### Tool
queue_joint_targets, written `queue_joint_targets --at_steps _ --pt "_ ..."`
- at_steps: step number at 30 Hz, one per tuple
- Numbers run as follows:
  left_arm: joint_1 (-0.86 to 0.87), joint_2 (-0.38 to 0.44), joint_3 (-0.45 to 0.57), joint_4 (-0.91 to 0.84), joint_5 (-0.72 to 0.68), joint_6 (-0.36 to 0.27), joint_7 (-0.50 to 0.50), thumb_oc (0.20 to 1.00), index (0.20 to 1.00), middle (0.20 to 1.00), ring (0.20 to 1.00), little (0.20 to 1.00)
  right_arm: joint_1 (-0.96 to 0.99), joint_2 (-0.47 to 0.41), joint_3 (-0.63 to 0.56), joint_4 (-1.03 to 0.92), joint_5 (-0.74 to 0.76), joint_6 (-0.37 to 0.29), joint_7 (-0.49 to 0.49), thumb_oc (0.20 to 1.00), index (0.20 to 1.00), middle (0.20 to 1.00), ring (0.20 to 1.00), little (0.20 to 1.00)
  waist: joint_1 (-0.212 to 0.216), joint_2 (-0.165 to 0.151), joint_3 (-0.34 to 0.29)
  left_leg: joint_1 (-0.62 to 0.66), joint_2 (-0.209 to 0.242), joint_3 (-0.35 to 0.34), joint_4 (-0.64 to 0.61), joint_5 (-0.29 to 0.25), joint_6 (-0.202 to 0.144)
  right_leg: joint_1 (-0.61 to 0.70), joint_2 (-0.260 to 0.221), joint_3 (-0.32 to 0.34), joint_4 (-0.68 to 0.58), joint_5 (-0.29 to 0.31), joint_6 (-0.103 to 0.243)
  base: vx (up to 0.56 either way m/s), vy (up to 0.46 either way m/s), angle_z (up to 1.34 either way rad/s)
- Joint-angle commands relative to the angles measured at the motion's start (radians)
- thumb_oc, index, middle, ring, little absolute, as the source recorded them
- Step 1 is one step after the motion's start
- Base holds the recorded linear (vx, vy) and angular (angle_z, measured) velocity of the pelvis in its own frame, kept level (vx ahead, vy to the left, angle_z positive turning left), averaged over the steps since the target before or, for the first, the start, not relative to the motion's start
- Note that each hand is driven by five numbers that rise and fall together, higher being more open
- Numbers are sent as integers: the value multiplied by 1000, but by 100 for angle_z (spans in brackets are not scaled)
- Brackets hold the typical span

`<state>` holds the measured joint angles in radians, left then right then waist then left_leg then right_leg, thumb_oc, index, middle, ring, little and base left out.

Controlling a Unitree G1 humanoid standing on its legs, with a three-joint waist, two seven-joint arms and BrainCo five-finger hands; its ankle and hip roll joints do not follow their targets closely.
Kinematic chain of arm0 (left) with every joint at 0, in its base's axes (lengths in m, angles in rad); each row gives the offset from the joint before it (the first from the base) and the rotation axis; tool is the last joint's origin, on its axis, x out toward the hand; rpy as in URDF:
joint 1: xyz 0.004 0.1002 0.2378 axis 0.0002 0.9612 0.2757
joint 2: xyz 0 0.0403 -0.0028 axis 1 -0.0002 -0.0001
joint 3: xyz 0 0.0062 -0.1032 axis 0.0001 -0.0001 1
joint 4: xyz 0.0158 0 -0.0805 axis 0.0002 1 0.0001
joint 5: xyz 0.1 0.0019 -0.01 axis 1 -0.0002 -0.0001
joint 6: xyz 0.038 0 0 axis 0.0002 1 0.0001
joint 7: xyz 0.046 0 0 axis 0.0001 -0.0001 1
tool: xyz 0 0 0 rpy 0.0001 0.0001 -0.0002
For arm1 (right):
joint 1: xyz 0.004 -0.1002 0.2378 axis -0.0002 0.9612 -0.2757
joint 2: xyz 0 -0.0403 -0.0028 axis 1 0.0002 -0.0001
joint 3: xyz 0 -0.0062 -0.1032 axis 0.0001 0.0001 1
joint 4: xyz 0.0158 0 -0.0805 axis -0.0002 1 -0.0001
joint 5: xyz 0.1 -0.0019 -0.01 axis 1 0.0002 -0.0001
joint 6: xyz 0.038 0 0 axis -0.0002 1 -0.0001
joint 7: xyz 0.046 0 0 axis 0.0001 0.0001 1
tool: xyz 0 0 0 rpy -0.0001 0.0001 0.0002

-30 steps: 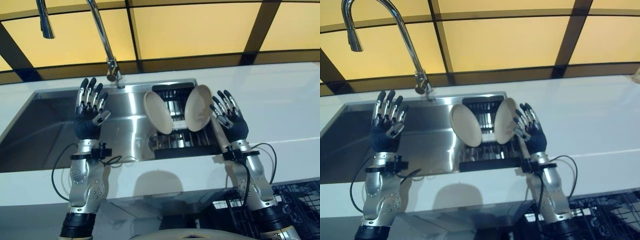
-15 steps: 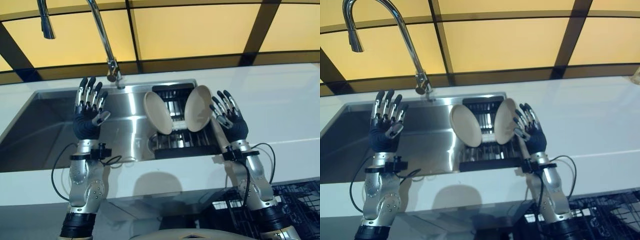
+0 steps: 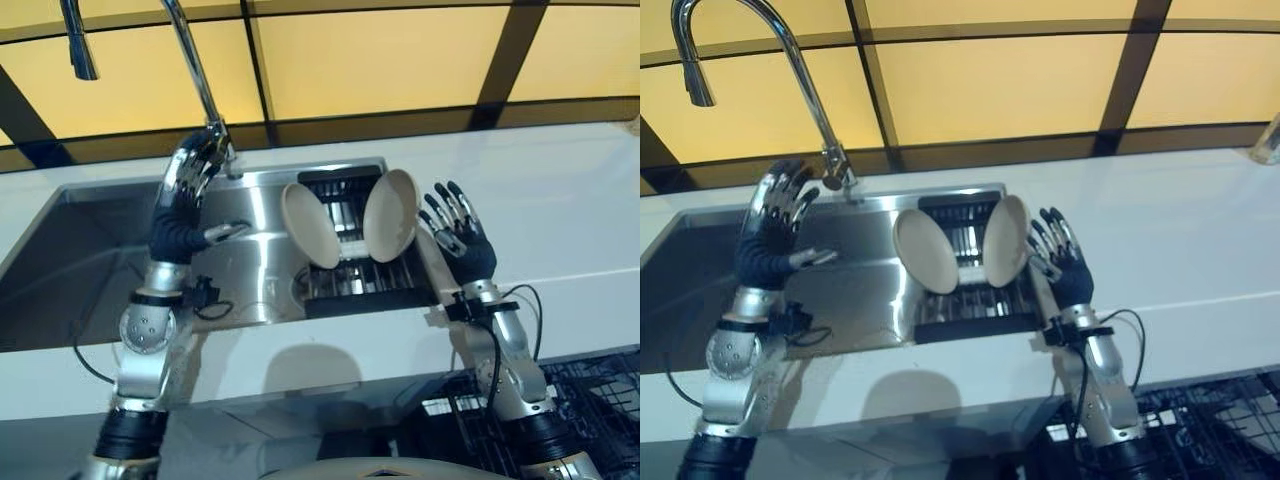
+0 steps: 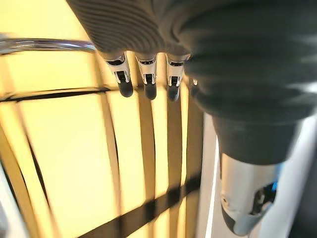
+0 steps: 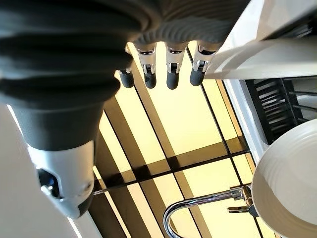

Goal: Pick up plates and place into dishwasher.

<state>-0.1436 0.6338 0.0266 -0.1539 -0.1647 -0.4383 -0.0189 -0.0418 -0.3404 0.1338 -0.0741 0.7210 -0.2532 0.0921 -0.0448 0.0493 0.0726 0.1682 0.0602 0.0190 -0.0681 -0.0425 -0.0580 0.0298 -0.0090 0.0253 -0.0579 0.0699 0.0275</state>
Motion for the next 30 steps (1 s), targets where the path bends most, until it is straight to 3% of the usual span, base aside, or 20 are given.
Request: queue_joint_targets --at_steps 1,7,14,18,23,30 --pt "-73 101 21 114 89 -57 58 1000 1000 1000 1000 1000 -8 -35 23 -61 40 -19 14 1000 1000 1000 1000 1000 -48 -25 -77 -116 -41 51 40 30 37 -8 -33 -3 64 -77 63 35 27 -15" --pt "-157 298 2 272 247 -82 44 1000 1000 1000 1000 1000 7 -54 -5 -59 37 12 22 1000 1000 1000 1000 1000 -85 2 -72 -108 -45 77 40 27 45 -18 -35 27 66 -69 73 34 39 -15" --pt "-246 495 -85 332 470 -103 46 1000 1000 1000 1000 1000 9 -93 -22 -35 73 6 42 1000 1000 1000 1000 1000 -101 20 -68 -104 -50 90 41 18 49 -22 -43 32 69 -67 84 20 15 -4" --pt "-292 593 -145 314 509 -106 21 1000 1000 1000 1000 1000 17 -105 -18 -31 76 -7 30 1000 1000 1000 1000 1000 -105 28 -62 -104 -53 89 44 14 52 -26 -45 33 75 -67 90 0 0 0" --pt "-276 630 -127 261 499 -98 -51 1000 1000 1000 1000 1000 24 -101 -28 -22 73 -14 26 1000 1000 1000 1000 1000 -101 31 -61 -99 -55 86 39 11 53 -21 -44 31 71 -65 94 0 0 0" --pt "-285 669 -147 238 555 -137 -115 1000 1000 1000 1000 1000 26 -110 -29 -30 88 -11 22 1000 1000 1000 1000 1000 -97 33 -63 -102 -55 83 41 8 55 -26 -41 24 77 -63 97 0 0 0"
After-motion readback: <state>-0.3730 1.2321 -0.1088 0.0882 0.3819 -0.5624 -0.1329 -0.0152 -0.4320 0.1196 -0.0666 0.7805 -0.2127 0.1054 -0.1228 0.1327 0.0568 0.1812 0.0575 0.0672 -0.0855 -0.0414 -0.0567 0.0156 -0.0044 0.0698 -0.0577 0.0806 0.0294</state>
